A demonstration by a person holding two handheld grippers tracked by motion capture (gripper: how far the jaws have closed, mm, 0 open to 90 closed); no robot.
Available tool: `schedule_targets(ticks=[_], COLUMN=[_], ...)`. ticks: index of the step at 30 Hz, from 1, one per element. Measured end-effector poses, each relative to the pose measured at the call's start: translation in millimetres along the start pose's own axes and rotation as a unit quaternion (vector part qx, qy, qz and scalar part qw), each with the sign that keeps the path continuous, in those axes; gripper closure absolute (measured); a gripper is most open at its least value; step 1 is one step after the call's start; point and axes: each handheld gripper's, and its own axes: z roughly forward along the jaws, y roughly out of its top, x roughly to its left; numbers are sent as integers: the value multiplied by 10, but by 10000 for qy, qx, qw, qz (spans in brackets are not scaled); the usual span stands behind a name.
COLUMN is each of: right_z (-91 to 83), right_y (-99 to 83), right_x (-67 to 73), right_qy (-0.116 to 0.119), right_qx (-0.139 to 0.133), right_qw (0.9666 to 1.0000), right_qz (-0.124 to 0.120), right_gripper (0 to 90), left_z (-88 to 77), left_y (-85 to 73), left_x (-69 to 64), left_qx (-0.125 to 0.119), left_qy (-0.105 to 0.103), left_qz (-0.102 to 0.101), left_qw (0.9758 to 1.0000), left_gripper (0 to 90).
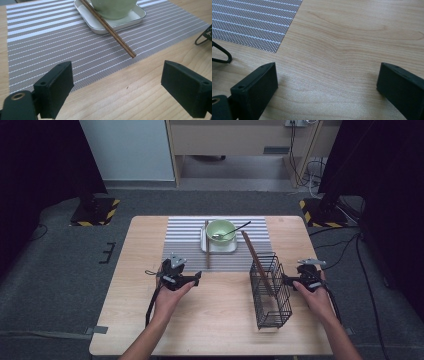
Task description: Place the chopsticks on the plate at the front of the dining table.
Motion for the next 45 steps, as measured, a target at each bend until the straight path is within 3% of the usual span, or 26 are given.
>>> schedule_targets(ticks=[9,19,31,45], right_z=[1,5,5,8], right_y=[0,4,4,8], right_x=[3,15,18,35], right_qy=[-5,-1,-6,15], right_qx=[-4,-1,-1,3], right_qw=[10000,10000,10000,10000], right_qz=[1,6,13,-18], right_gripper=[35,35,35,35], left_z=[-185,-360,-439,-465], left_y=[-126,-300,-526,-808], left_x=[118,243,354,575], left_qx=[37,37,161,456], left_qy=[22,11,7,165], left_qz=[157,166,136,114], left_qw=[9999,9999,9998,9988], left_gripper=[94,87,83,69])
